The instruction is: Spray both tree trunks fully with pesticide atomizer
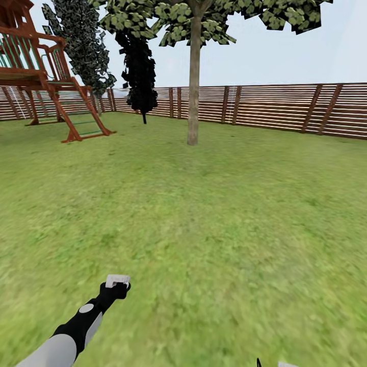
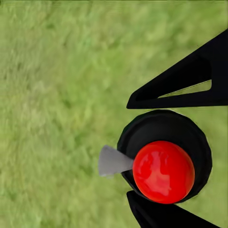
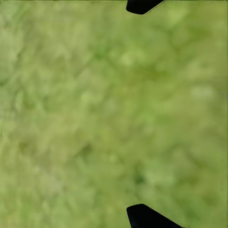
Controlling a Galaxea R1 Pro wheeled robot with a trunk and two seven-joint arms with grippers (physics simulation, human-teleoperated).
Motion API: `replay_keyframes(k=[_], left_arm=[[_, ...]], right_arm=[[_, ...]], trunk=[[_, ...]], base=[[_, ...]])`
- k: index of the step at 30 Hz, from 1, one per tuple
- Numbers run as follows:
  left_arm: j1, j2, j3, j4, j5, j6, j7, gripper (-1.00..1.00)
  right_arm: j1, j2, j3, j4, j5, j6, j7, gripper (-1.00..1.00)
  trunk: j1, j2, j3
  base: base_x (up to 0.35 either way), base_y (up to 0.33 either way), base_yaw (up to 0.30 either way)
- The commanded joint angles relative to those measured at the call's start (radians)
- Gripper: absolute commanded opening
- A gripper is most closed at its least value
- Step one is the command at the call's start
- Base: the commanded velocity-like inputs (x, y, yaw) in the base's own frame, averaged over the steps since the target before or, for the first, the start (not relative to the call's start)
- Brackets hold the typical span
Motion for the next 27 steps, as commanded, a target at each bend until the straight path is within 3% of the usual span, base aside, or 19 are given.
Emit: replay_keyframes(k=[1,27], left_arm=[[-0.001,0.0,0.0,0.0,0.001,0.0,0.0,-1.0],[0.0,0.0,0.0,0.0,0.0,0.0,0.0,-1.0]], right_arm=[[0.0,0.0,0.0,0.0,0.0,0.0,0.0,1.0],[0.0,0.0,0.0,0.0,0.0,0.0,0.0,1.0]], trunk=[[0.0,0.0,0.0],[0.0,0.0,0.0]], base=[[0.331,-0.11,0.0],[0.331,-0.11,0.0]])
